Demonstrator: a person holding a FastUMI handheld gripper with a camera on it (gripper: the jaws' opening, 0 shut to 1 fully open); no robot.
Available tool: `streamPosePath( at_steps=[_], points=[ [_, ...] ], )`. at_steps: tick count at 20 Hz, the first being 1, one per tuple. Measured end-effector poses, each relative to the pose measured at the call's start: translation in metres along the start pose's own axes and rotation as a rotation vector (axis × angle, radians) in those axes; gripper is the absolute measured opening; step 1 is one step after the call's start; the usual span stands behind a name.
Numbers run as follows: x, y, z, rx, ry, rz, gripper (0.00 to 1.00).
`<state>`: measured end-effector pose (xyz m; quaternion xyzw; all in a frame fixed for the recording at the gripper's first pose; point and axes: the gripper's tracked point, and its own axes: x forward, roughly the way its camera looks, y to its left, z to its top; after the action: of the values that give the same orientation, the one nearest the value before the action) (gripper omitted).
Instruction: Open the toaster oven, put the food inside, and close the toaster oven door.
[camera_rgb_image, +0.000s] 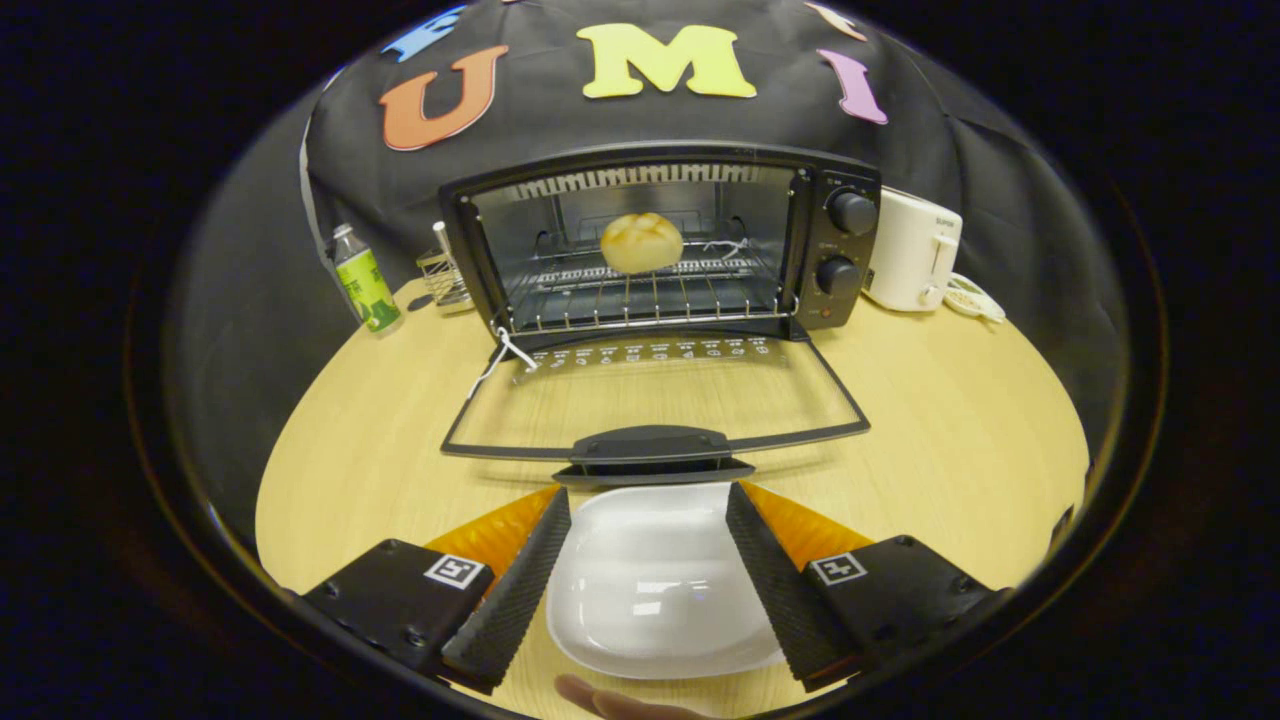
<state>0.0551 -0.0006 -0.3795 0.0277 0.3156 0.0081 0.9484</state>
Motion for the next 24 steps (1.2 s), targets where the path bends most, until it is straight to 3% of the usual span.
streamPosePath(
  at_steps=[4, 8, 14, 18, 24],
  points=[
    [0.011, 0.000, 0.006, 0.068, -0.005, 0.020, 1.00],
    [0.006, 0.003, 0.009, 0.041, 0.005, 0.001, 1.00],
    [-0.018, 0.006, 0.047, -0.046, -0.152, -0.039, 1.00],
    [-0.026, 0.008, 0.063, -0.057, -0.179, -0.037, 1.00],
    [-0.038, 0.015, 0.114, -0.110, -0.382, -0.023, 1.00]
  ],
)
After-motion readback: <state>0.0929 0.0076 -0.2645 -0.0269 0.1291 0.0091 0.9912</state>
